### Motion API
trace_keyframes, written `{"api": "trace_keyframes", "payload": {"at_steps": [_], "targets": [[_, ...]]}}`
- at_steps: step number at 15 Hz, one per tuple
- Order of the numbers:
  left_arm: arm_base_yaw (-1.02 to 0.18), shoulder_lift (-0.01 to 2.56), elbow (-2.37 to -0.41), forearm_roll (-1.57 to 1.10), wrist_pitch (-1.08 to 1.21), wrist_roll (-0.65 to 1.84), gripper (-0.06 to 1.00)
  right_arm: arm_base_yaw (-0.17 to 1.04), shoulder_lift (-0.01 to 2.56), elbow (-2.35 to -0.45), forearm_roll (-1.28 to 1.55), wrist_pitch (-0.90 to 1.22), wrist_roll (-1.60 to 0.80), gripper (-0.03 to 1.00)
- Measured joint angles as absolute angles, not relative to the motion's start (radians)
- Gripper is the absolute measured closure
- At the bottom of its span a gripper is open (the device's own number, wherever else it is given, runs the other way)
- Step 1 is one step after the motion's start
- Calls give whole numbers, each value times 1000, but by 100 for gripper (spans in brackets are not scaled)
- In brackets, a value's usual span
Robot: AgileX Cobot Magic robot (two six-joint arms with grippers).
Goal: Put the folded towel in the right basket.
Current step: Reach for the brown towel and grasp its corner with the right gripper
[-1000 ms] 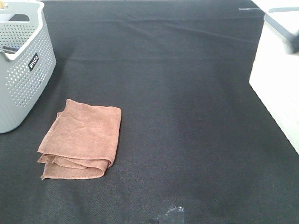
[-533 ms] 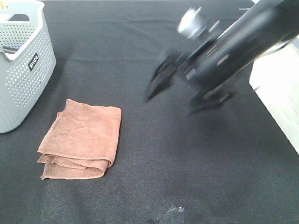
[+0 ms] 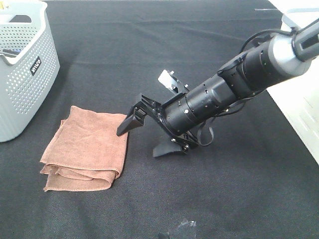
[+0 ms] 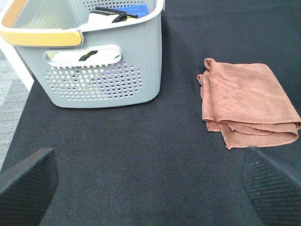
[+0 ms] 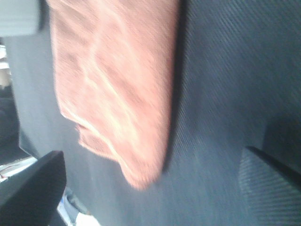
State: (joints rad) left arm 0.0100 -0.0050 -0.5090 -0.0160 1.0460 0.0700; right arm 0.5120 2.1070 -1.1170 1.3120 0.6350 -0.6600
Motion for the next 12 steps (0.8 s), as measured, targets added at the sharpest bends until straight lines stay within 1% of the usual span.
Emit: {"api": "trace_keyframes", "payload": {"at_steps": [4,5,6,9,12], "targets": [[10,-5,-509,-16,1046,70,-5,510,2120,-1127,1373,542,-747,1],[10,-5,-509,-16,1046,70,-5,510,2160,-1166,1375,546,-753,1],[10,-5,-509,-16,1046,70,-5,510,2160,-1166,1375,546,-753,1],[10,-5,-509,-16,1046,70,-5,510,2246,-1262,1401,613,-752,1],[10,-5,-509,-16,1046,70,-5,507,2280,-1281,1422,647,-752,2]]}}
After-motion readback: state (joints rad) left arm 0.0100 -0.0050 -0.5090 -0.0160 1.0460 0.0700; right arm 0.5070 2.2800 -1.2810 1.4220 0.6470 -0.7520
